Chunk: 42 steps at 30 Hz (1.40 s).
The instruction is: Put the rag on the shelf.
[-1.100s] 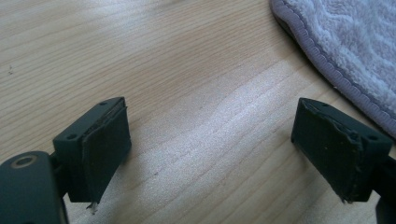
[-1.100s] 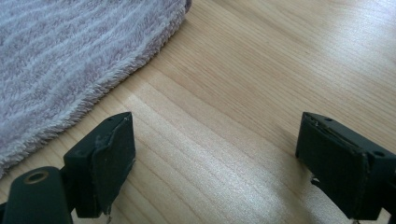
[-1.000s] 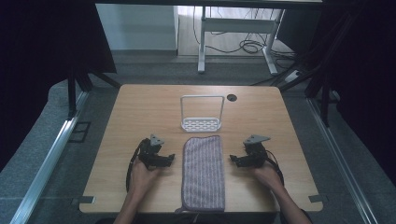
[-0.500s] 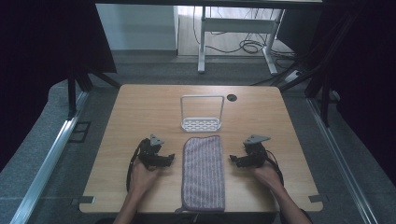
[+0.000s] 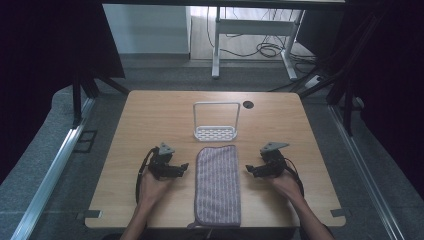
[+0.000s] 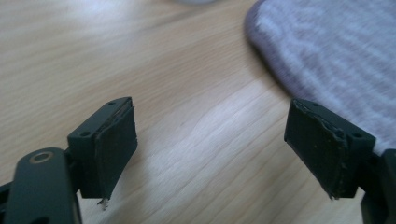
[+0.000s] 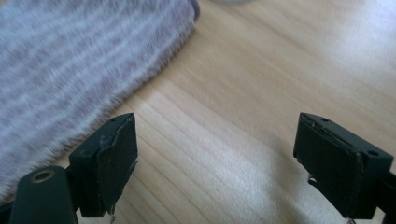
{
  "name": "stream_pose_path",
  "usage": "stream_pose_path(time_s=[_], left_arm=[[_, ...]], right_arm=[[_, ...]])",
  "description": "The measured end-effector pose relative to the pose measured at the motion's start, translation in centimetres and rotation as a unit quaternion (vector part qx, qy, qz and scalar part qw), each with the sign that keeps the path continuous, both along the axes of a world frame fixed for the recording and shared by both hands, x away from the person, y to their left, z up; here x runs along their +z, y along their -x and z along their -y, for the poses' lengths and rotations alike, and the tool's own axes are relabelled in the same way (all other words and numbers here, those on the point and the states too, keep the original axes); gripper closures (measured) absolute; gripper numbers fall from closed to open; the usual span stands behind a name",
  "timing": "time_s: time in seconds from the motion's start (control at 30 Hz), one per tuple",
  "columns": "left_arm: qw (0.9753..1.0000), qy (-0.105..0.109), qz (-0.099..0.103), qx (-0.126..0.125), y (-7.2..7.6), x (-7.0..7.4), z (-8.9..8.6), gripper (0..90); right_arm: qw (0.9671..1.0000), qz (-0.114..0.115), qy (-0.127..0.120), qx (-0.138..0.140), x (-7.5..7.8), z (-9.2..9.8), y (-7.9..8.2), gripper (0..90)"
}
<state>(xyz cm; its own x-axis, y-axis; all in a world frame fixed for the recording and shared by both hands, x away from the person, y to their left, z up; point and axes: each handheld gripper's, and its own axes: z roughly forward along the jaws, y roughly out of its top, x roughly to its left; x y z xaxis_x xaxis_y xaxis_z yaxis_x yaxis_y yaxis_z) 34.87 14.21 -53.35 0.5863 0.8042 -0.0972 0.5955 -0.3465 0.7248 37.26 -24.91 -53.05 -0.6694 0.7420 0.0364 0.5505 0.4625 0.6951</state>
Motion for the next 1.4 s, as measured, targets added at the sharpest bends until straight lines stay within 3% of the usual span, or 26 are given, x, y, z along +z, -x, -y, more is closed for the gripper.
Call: stream_pose_path(time_s=[0.1,0.13,0.27,0.47,0.73,0.93,0.97,1.07,1.2,1.3,1.4], left_arm=[[1.0,0.0,0.004,-0.007,-0.2,0.4,0.3,19.3],[0.9998,0.001,0.004,-0.017,-0.5,0.8,0.8,20.6],[0.9992,-0.007,0.01,-0.039,-1.1,1.3,1.9,24.0],[0.9976,-0.014,0.016,-0.066,-2.9,1.8,4.1,30.5],[0.9976,-0.021,0.009,-0.065,-4.9,0.9,6.1,42.3],[0.9966,-0.036,0.001,-0.074,-5.3,-0.4,6.8,42.5],[0.9966,-0.03,-0.002,-0.077,-5.3,-0.5,6.7,43.6],[0.996,-0.016,0.001,-0.088,-5.1,-0.7,6.7,52.7],[0.9955,-0.004,-0.01,-0.094,-4.8,-0.7,6.9,73.1],[0.9958,0.008,-0.021,-0.089,-4.8,-0.7,7.0,78.2],[0.9962,0.0,-0.025,-0.083,-4.7,-0.4,7.1,80.6]], right_arm=[[1.0,0.001,-0.008,0.0,0.6,-0.1,-0.1,13.8],[0.9998,-0.002,-0.021,0.001,1.2,-0.2,-0.3,14.0],[0.9996,-0.002,-0.029,0.004,1.8,-0.6,-0.7,14.9],[0.9993,-0.011,-0.033,0.01,2.6,-2.7,-2.2,28.0],[0.9996,-0.02,-0.018,0.009,1.8,-5.2,-3.7,40.6],[0.9994,-0.031,-0.015,0.007,0.8,-5.9,-4.2,44.8],[0.9993,-0.032,-0.014,0.009,0.6,-6.0,-4.2,46.0],[0.9995,-0.027,-0.004,0.016,0.0,-6.5,-4.0,52.9],[0.9987,-0.026,-0.003,0.045,0.0,-7.0,-3.5,78.5],[0.9985,-0.022,0.007,0.05,0.1,-7.3,-3.3,81.7],[0.9984,-0.018,0.013,0.052,0.4,-7.4,-3.0,83.9]])
